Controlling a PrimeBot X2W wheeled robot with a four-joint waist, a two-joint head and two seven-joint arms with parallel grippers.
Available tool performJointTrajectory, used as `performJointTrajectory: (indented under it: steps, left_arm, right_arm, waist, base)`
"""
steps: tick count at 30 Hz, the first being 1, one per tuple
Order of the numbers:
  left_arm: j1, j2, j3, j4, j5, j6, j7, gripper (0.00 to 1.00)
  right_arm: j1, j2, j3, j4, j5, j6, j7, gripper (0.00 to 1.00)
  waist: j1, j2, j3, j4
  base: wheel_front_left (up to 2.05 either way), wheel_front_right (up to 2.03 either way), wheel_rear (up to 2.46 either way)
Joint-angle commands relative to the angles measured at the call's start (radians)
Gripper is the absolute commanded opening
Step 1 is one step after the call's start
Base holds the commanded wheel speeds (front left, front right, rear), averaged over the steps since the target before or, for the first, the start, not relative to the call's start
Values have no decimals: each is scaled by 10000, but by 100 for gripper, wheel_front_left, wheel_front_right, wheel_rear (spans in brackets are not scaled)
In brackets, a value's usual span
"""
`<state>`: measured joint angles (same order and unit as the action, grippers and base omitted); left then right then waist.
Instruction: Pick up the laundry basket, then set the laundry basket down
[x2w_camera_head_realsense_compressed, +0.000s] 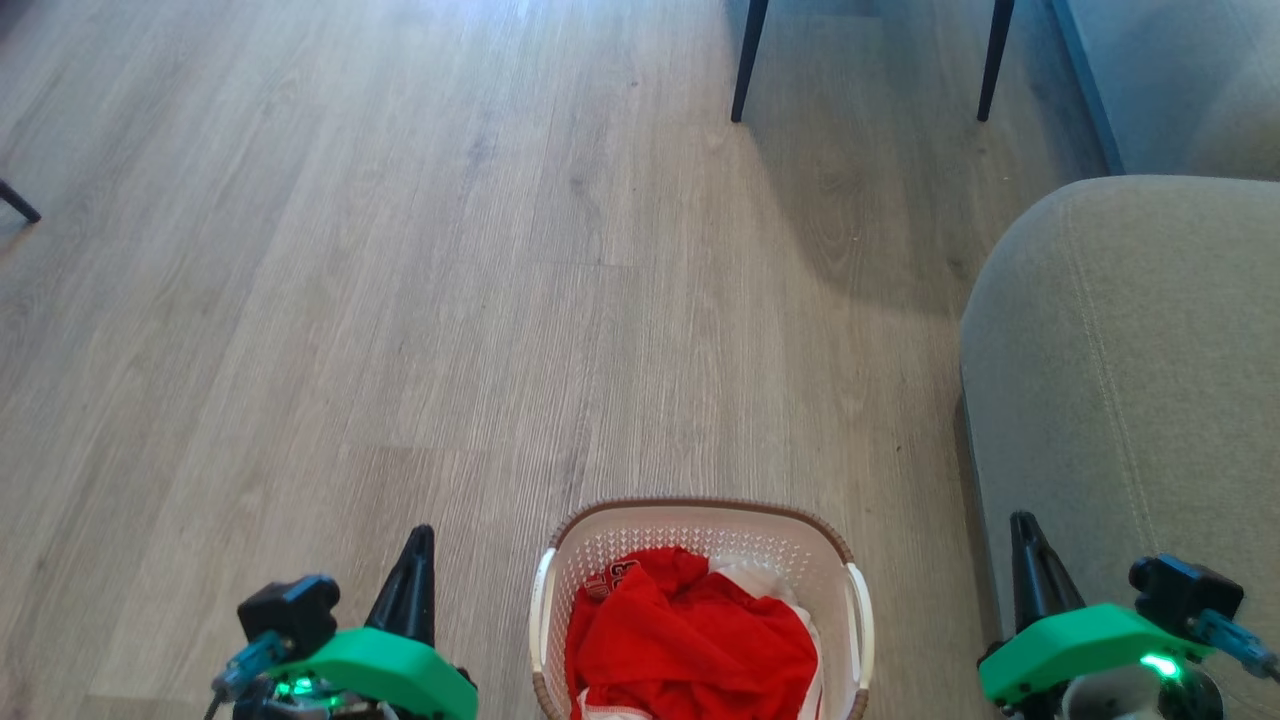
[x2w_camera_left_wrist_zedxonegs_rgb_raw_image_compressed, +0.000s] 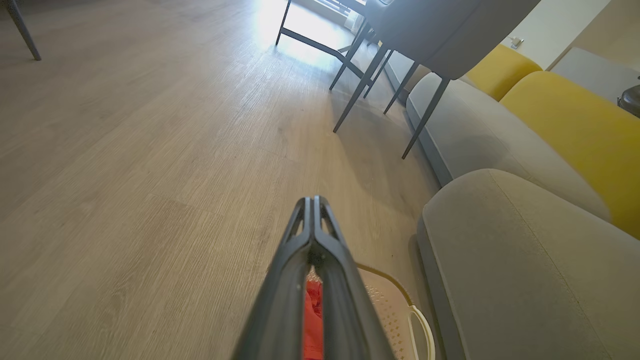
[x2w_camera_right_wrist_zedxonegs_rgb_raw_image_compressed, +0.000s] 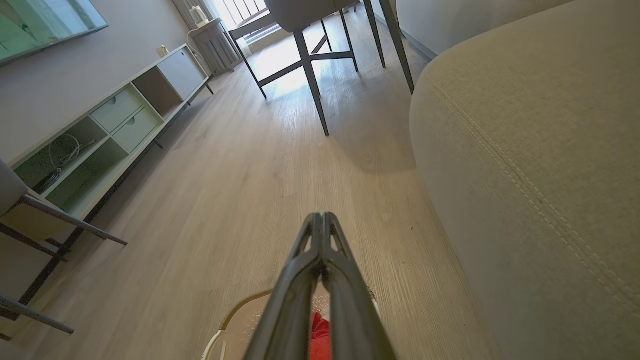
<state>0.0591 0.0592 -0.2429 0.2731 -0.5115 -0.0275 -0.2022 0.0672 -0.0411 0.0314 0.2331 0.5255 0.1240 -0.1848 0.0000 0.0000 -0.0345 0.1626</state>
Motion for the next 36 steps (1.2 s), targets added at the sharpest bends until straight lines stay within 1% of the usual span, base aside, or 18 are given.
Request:
performJointTrajectory:
  steps: [1,36]
  left_arm:
    - [-591,95,239,-314,-308,-62,60,0]
    - [-943,182,1173,-328,-4145,-396,954,0]
  right_arm:
    - [-530,-61,-66,-275,297,14,86,0]
    - [-945,-98,-508,-143,3944,32,1052,0]
  waist:
    - [0,0,7,-27]
    - [0,0,135,-576]
  base:
    - [0,0,0]
    - [0,0,0]
